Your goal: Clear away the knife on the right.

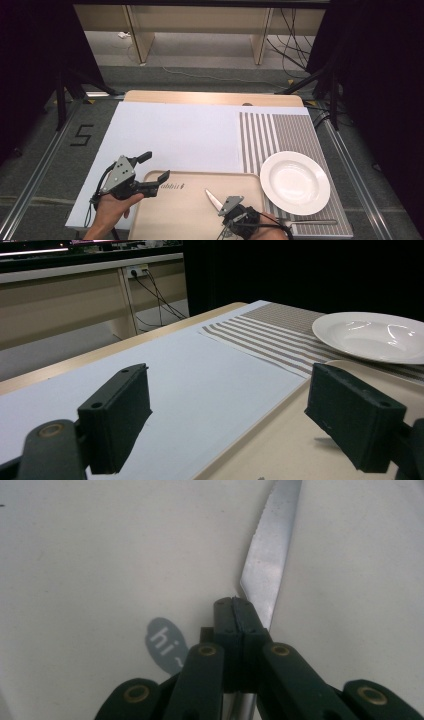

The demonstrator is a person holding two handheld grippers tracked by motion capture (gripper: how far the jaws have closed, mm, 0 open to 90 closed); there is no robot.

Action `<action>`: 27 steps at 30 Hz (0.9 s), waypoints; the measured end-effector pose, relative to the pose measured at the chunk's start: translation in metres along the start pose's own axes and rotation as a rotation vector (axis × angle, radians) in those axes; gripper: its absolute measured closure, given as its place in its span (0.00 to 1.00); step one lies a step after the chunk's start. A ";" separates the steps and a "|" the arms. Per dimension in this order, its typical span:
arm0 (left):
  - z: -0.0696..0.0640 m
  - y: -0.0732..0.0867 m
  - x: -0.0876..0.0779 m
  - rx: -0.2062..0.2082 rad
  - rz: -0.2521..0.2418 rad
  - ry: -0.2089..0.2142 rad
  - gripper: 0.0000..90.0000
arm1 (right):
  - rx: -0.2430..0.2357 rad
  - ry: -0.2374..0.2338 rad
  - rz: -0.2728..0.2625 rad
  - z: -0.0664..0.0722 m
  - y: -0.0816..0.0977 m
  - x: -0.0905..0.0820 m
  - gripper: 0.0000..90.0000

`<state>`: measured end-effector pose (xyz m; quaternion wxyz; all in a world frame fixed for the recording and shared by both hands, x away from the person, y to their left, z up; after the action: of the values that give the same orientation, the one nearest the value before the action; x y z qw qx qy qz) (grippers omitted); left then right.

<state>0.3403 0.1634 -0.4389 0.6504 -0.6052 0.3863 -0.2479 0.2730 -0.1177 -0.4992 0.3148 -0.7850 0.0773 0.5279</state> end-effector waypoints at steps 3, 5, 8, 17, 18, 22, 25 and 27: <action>0.000 0.000 0.000 0.004 0.001 0.001 0.19 | 0.011 0.017 0.007 -0.007 0.003 0.000 1.00; 0.000 0.000 0.001 0.003 0.002 0.001 0.19 | 0.024 0.021 0.016 -0.010 0.004 0.000 1.00; 0.000 0.000 0.001 0.003 0.003 0.000 0.19 | 0.029 0.035 0.020 -0.015 0.005 0.001 1.00; -0.001 0.001 0.001 0.003 0.005 0.002 0.19 | 0.027 0.057 0.034 -0.029 0.001 0.006 1.00; -0.001 0.001 0.001 0.004 0.005 0.002 0.19 | 0.031 0.056 0.035 -0.030 0.000 0.007 1.00; -0.001 0.000 0.001 0.004 0.005 0.002 0.19 | 0.035 0.071 0.050 -0.037 0.001 0.008 1.00; -0.001 0.000 0.001 0.005 0.005 0.003 0.19 | 0.037 0.072 0.053 -0.040 0.004 0.006 1.00; -0.001 0.000 0.001 0.005 0.004 0.003 0.19 | 0.053 0.066 0.066 -0.042 0.006 0.004 1.00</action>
<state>0.3402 0.1621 -0.4393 0.6516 -0.6026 0.3879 -0.2487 0.3045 -0.1456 -0.4953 0.3153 -0.7904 0.1273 0.5095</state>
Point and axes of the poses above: each handheld gripper's, and its own axes: x roughly forward along the jaws, y roughly out of its underside, z roughly to its left, the point moved 4 cm from there along x, roughly forward along the jaws, and after that the axes turned 10 degrees about y, right-handed, at the moved point
